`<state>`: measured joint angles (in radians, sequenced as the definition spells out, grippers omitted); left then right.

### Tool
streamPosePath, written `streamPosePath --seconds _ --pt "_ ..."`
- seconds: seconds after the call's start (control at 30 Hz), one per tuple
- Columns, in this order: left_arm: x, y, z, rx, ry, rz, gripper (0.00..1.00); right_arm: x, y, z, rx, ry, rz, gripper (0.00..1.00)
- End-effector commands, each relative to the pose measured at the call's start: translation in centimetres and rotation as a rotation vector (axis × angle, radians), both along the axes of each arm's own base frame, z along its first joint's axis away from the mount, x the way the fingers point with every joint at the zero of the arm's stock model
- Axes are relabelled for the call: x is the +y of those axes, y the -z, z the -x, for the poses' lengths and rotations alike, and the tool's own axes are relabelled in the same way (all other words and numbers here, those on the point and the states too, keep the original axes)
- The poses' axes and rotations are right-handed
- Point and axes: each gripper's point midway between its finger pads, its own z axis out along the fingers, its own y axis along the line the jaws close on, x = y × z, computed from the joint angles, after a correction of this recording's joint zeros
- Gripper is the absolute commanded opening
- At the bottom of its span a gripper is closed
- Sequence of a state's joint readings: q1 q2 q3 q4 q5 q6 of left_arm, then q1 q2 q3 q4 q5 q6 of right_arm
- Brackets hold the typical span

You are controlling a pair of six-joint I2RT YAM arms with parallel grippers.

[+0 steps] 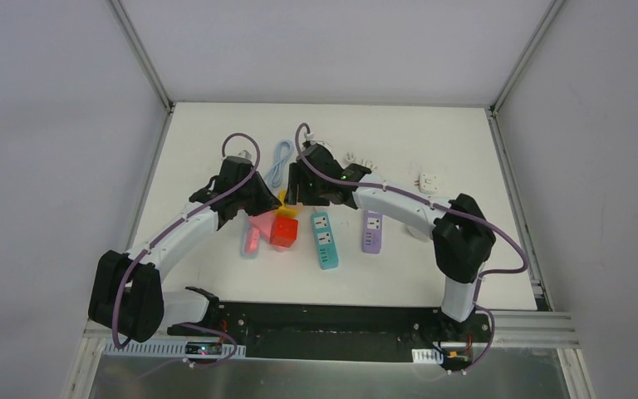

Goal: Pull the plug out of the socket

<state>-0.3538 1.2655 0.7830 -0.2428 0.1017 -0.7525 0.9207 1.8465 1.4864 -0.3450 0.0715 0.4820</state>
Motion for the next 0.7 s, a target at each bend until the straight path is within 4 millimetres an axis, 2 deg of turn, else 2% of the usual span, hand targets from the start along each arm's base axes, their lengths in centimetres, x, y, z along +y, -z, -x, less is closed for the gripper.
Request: streamPosePath --seconds 0.0,0.03,0.1,0.13,0.27,0.37,0.53,0.67 --pt "4.9 7.0 6.0 0.293 -0.038 -0.242 0.12 2.2 -7.6 1.0 -0.138 -0.060 -0.097 0.00" --pt "4.9 7.0 6.0 0.294 -0.038 -0.243 0.12 2.1 -6.9 1.1 -0.143 -0.057 -0.044 0.00" --pt "4.9 7.0 6.0 0.296 -0.039 -0.243 0.12 0.9 -7.0 0.6 -0.176 -0.018 0.020 0.00" --pt "4.9 7.0 6.0 0.293 -0.040 -0.242 0.12 0.2 -7.7 0.4 -0.191 -0.008 0.015 0.00" --pt "4.9 6.9 6.0 0.288 -0.042 -0.236 0.12 -1.9 -12.6 0.3 -0.243 -0.002 -0.160 0.00" --pt "4.4 6.4 5.6 0.275 -0.036 -0.215 0.12 -4.7 -14.1 0.2 -0.252 0.049 -0.204 0.00" --pt "3.1 4.5 4.6 0.219 -0.019 -0.146 0.14 -9.6 -13.6 0.3 -0.243 0.158 -0.210 0.00" --pt "2.2 1.9 3.5 0.153 0.001 -0.096 0.21 -14.8 -11.7 1.1 -0.231 0.268 -0.159 0.00"
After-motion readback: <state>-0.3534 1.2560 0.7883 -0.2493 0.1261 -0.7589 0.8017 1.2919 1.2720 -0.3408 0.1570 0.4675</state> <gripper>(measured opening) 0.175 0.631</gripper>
